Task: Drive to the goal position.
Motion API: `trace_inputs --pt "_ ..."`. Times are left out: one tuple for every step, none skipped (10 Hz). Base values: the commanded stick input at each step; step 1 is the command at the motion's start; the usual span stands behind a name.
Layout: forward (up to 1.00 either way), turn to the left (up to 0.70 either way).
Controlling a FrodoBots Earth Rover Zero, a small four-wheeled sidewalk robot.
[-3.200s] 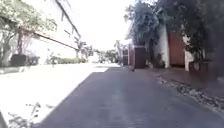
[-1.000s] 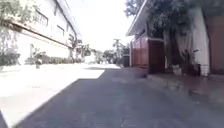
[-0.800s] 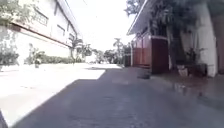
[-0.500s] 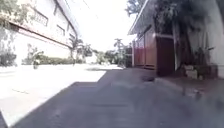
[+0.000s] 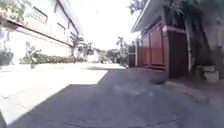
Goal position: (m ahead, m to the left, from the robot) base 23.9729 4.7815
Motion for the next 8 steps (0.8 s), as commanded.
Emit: trace_inputs --pt "1.00 -0.23" --pt "1.00 -0.40" --pt "1.00 -0.40" --pt "1.00 -0.40" --pt "1.00 -0.35" --pt "1.00 0.00" --pt "1.00 0.00" --pt "1.00 0.00"
